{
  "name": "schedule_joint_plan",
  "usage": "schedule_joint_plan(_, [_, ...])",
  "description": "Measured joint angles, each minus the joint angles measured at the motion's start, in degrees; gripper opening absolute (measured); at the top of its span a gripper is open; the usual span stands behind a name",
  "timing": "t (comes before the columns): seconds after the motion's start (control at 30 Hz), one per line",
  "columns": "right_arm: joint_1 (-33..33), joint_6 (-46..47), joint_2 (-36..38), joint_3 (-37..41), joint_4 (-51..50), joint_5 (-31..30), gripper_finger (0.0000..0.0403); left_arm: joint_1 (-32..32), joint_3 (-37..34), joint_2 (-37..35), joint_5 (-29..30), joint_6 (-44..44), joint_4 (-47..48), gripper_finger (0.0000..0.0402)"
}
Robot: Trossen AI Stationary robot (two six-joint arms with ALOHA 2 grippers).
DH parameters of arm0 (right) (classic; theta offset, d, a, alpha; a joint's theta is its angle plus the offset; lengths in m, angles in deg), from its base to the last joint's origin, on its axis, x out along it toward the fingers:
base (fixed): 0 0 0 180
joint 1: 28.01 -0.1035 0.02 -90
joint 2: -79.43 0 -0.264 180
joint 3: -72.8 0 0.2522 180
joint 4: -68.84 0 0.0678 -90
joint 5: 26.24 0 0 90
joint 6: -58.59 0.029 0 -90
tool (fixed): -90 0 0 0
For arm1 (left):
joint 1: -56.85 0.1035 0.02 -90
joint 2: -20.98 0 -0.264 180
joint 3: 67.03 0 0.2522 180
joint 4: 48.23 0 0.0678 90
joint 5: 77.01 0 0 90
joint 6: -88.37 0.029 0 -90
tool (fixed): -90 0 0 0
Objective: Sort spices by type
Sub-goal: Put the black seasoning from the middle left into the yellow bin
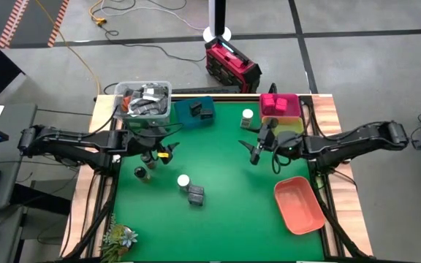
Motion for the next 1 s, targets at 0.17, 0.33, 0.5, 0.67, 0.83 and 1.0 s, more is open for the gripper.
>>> schedule_joint_plan(0.17, [-0.02, -1.89, 0.0, 0.0, 0.54, -0.04, 0.0284, 0.45, 0.0, 0.02, -0.75, 0.97, 1.22, 0.0306])
schedule_joint_plan(0.33, [-0.02, -2.68, 0.04, 0.0, 1.12, -0.08, 0.0284, 2.38, 6.87, 0.02, -3.61, -0.18, 12.05, 0.0306])
schedule_joint_plan(0.5, [-0.21, -2.68, 0.04, 0.0, 1.11, -0.1, 0.0284, 2.58, 14.24, -0.09, -3.54, 1.14, 20.16, 0.0306])
schedule_joint_plan(0.67, [-0.2, -2.85, 0.04, 0.0, 1.1, -0.13, 0.0284, 2.43, 16.61, 0.01, -7.19, -4.22, 25.43, 0.0306])
schedule_joint_plan(0.83, [-0.04, -3.81, 0.02, 0.0, 1.93, -0.14, 0.0284, 5.87, 26.37, 2.11, -20.17, -8.53, 39.9, 0.0306])
schedule_joint_plan(1.0, [-0.04, -6.03, -0.05, -0.02, 5.13, -0.13, 0.0284, 8.55, 35.13, 8.43, -24.09, -13.47, 61.09, 0.0306])
